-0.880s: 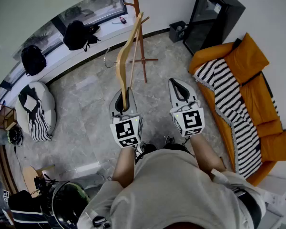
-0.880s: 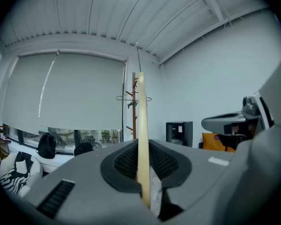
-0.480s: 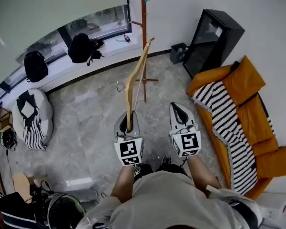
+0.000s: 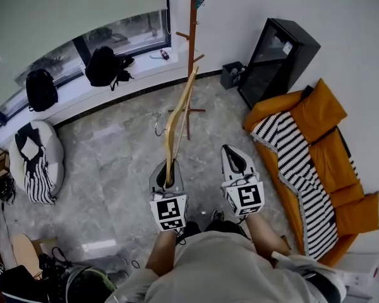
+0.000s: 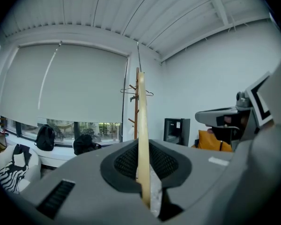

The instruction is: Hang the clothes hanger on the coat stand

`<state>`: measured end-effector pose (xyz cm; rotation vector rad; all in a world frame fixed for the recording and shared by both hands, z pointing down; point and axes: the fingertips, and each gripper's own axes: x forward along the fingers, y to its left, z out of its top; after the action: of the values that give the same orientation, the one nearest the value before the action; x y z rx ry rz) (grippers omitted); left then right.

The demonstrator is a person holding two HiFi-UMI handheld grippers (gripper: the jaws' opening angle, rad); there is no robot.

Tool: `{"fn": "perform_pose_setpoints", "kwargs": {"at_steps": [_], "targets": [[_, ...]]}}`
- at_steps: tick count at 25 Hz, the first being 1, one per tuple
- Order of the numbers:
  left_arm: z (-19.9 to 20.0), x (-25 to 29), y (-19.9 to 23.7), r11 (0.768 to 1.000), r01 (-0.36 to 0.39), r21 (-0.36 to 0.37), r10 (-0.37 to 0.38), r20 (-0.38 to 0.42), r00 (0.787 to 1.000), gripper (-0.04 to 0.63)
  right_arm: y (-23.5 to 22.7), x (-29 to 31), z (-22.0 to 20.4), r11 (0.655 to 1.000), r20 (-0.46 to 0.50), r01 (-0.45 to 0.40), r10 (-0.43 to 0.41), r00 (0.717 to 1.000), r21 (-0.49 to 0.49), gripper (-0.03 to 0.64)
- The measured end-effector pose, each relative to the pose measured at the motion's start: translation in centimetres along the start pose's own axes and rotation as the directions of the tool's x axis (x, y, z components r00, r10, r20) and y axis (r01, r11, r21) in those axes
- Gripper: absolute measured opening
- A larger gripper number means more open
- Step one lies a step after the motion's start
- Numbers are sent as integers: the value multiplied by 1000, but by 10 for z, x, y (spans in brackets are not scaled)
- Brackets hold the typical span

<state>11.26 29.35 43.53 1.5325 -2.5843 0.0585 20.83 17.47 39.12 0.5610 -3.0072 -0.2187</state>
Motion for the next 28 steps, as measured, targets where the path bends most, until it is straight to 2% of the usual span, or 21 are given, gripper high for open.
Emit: {"fn": "perform_pose_setpoints", "kwargs": {"at_steps": [6, 10, 16, 20, 24, 28], "targets": [[-9, 2, 23, 999, 35, 0, -35, 6, 999, 51, 18, 8, 14, 998, 21, 7, -6, 1000, -56, 5], [-5, 10, 22, 997, 67, -28, -67, -4, 998, 51, 5, 10, 23, 997, 24, 47, -45, 999, -61, 4], [-8, 36, 27, 995, 94, -27, -94, -8, 996, 51, -9, 33, 16, 997, 30, 61, -59, 998, -49, 5], [-2, 61, 36, 995, 99, 18, -99, -24, 995, 51, -23, 69, 18, 998, 51, 56, -54, 997, -28, 5], [9, 87, 49, 996, 87, 20, -87, -15, 996, 51, -35, 103, 17, 999, 65, 46, -45, 997, -15, 5], [19, 126, 63, 993, 93, 73, -91, -27, 996, 51, -63, 142, 18, 999, 70, 45, -45, 997, 0, 4]]}}
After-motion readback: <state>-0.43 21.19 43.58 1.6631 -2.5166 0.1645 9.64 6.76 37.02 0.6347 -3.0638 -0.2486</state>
